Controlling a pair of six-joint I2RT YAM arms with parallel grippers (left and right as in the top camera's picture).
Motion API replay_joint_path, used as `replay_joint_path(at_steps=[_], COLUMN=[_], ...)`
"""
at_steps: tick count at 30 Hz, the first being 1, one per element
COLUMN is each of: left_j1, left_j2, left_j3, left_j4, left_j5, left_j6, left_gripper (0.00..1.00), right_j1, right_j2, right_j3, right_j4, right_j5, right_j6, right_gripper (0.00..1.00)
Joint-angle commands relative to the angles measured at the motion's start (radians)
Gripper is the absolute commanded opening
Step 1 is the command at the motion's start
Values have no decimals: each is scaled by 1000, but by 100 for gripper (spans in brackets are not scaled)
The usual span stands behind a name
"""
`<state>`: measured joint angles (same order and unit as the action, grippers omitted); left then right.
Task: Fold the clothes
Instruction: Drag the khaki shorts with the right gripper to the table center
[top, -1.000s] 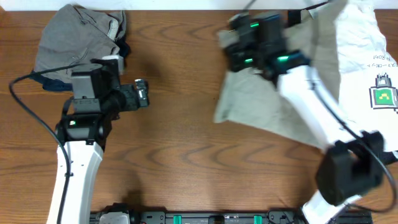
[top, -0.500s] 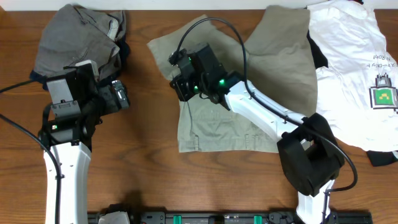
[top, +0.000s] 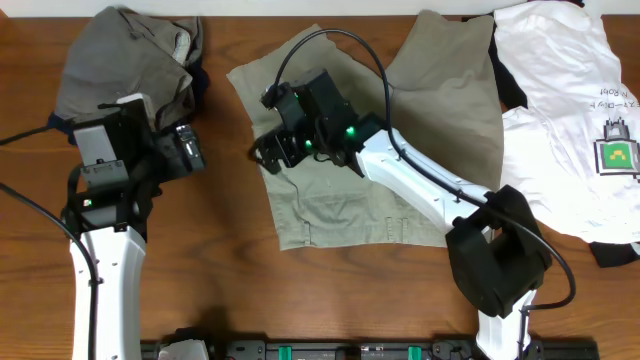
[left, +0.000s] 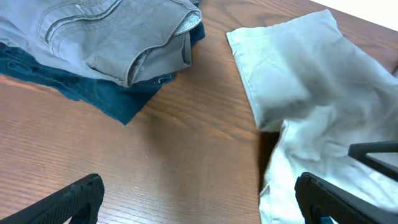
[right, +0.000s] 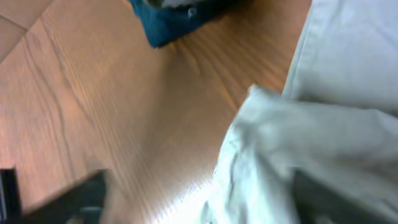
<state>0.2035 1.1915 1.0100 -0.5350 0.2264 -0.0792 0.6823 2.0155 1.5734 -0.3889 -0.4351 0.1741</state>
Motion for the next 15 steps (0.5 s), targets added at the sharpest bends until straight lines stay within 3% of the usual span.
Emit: replay_joint_path(at_steps=[1, 8, 15], left_j1=[12, -13, -118], left_j2=[6, 27, 176], left_j3=[23, 23, 23], left_j4=[-2, -13, 41], left_j5=[-18, 87, 91], left_j6=[-4, 26, 113], left_gripper=[99, 99, 99], right_j1=[-38, -201, -387], right_j2=[-46, -136, -131], right_j3=[70, 107, 51], right_j4=[-113, -473, -575], right_j5=[-12, 280, 406], right_j6=[-57, -60, 36], right_gripper=[99, 99, 99])
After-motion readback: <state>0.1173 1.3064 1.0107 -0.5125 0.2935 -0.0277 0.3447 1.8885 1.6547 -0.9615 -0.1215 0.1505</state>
